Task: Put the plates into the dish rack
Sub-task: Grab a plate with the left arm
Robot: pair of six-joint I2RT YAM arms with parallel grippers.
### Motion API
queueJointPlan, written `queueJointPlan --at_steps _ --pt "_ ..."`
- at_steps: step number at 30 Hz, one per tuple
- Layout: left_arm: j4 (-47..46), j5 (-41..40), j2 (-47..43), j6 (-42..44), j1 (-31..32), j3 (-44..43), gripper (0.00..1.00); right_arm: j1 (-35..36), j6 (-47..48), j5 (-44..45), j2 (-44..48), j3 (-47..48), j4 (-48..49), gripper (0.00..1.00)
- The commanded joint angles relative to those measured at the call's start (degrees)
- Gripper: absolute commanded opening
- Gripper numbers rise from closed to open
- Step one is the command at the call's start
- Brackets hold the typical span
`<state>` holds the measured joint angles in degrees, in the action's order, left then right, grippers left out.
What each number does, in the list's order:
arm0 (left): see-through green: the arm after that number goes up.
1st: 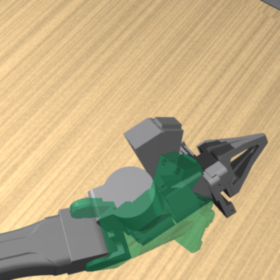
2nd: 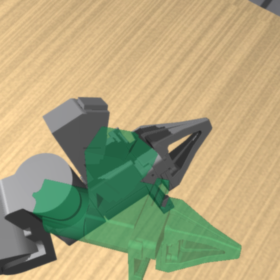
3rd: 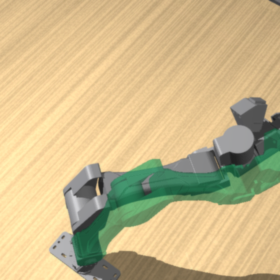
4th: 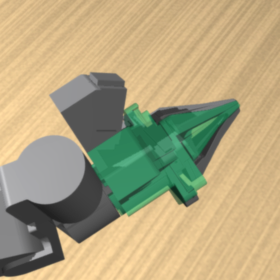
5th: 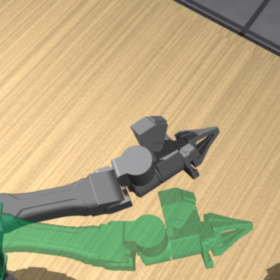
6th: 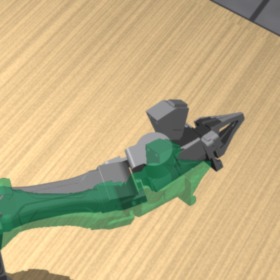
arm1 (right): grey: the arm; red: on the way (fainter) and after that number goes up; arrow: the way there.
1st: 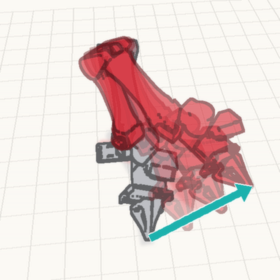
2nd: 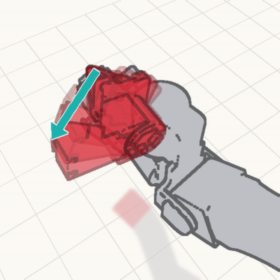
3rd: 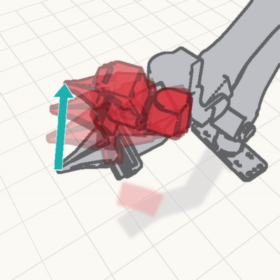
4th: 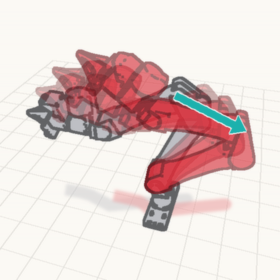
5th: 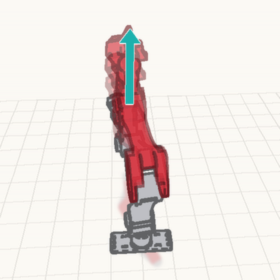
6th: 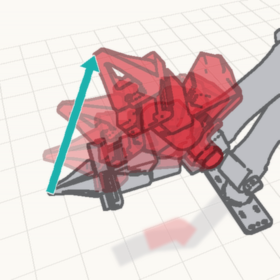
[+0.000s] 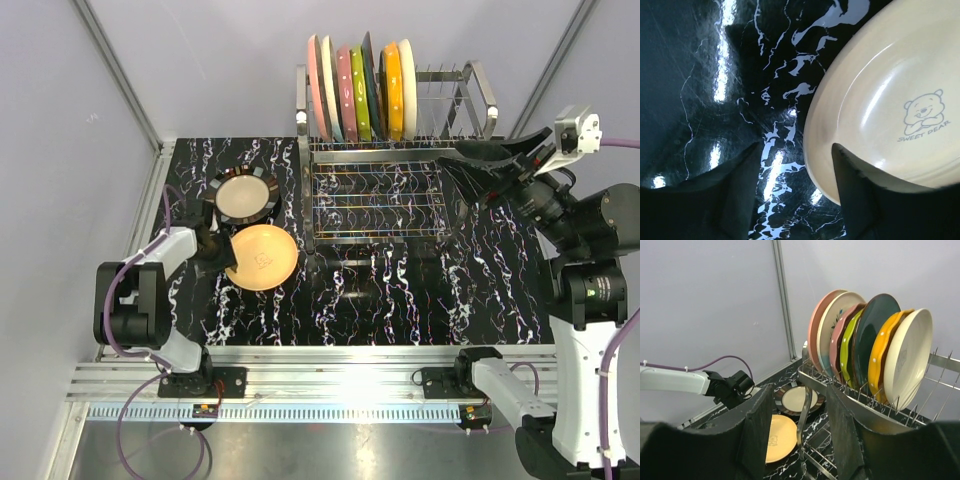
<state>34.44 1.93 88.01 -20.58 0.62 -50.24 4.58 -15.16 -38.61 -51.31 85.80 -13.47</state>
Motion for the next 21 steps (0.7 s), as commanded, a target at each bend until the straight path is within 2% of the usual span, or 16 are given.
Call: queueJointPlan --at_steps 1,3,4,8,13,21 --pt "-0.4 -1.1 0.0 0.9 -0.4 -2.1 0.51 0.4 1.0 -0.3 1.4 0.2 -2.2 0.53" --pt "-0.7 -0.5 -0.6 0.9 -0.3 -1.9 0.4 0.3 1.1 -0.1 2.4 -0.5 -2.1 0.53" --pt "-0.9 -0.2 -0.6 0.8 -0.4 -1.9 0.25 0.4 1.0 0.1 2.7 -0.8 -2.1 0.53" --pt "-1.2 1.2 -1.1 0.6 -0.4 -1.6 0.0 0.4 0.2 -0.1 3.4 -1.6 -2.2 0.53" --pt "-0.9 1.7 -3.0 0.6 -0.4 -1.6 0.0 0.3 -0.3 -1.1 3.8 -1.1 -2.3 0.54" --pt "0.2 0.3 -13.7 -1.1 -0.4 -1.4 0.0 0.4 -4.7 -6.7 2.5 -1.5 2.5 0.55"
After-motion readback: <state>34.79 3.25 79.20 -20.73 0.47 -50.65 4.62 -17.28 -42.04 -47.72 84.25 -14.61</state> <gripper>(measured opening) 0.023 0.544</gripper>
